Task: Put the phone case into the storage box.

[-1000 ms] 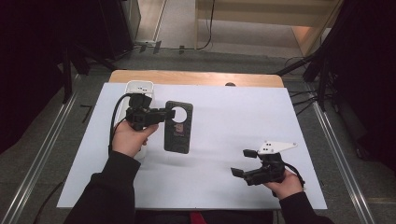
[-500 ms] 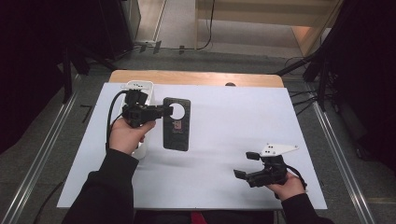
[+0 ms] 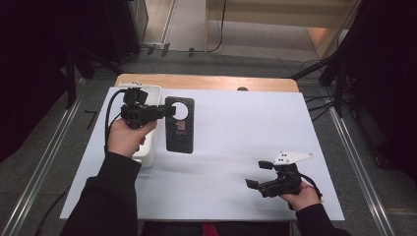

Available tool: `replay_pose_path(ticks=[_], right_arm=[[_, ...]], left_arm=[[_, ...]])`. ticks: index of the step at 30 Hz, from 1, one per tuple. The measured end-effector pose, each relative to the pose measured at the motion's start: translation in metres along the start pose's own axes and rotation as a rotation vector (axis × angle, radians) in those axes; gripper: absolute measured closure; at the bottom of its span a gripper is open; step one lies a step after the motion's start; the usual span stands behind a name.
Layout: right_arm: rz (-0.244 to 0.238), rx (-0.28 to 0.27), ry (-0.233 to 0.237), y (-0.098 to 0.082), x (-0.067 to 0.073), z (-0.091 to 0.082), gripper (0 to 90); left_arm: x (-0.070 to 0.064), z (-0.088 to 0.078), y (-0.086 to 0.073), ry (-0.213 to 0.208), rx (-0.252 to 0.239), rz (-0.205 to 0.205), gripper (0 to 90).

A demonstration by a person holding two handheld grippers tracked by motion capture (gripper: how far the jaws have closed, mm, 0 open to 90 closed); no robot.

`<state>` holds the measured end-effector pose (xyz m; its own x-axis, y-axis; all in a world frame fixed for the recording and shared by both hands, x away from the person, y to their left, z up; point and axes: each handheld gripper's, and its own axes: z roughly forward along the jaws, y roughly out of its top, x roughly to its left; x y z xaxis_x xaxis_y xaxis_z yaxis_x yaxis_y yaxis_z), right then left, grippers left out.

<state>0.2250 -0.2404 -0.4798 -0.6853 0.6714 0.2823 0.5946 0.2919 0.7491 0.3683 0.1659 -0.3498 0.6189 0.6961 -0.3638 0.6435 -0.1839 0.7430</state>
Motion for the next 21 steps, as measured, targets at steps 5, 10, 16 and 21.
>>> replay_pose_path(ticks=[5,10,16,21], right_arm=[[0.016,-0.001,0.002,0.001,0.000,0.001,10.4],[0.012,-0.012,0.001,0.002,-0.001,0.001,10.4],[0.013,-0.004,0.003,0.002,-0.002,0.001,10.4],[0.012,-0.009,0.004,0.002,-0.002,0.002,10.4]], left_arm=[[0.005,-0.004,0.001,0.005,-0.006,-0.010,72.1],[0.012,-0.007,0.003,0.011,-0.013,-0.022,72.0],[0.018,-0.012,0.003,0.018,-0.021,-0.041,72.0],[0.024,-0.012,0.005,0.028,-0.017,-0.048,72.0]])
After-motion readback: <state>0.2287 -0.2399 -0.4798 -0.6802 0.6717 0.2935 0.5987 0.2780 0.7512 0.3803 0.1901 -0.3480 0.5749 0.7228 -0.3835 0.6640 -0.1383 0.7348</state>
